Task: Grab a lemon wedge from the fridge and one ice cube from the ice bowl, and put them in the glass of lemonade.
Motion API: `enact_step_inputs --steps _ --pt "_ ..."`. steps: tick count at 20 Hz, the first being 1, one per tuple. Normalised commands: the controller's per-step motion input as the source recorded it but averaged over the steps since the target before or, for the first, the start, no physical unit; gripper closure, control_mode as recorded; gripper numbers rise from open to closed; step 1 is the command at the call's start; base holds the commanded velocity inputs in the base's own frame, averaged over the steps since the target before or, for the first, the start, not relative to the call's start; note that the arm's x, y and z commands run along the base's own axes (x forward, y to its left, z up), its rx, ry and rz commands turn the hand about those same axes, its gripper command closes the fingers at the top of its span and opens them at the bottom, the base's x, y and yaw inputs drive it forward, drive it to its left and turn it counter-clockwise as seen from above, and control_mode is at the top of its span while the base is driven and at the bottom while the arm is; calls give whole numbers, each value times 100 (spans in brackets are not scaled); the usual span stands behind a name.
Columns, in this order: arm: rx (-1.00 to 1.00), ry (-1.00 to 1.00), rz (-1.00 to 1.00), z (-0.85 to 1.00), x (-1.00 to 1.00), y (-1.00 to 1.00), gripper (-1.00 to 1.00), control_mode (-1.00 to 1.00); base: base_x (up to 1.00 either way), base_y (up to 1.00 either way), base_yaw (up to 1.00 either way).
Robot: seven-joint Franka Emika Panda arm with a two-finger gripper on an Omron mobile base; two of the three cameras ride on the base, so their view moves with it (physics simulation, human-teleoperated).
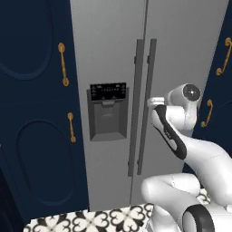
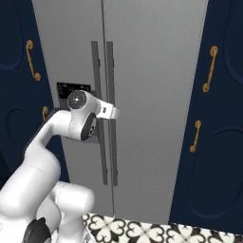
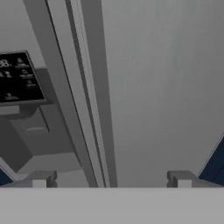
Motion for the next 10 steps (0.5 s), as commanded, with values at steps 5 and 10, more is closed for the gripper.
enact_step_inputs --steps 5,10 --pt "0 0 0 0 63 0 -100 -100 0 0 0" --pt "0 -2 0 0 51 0 -100 -100 0 0 0"
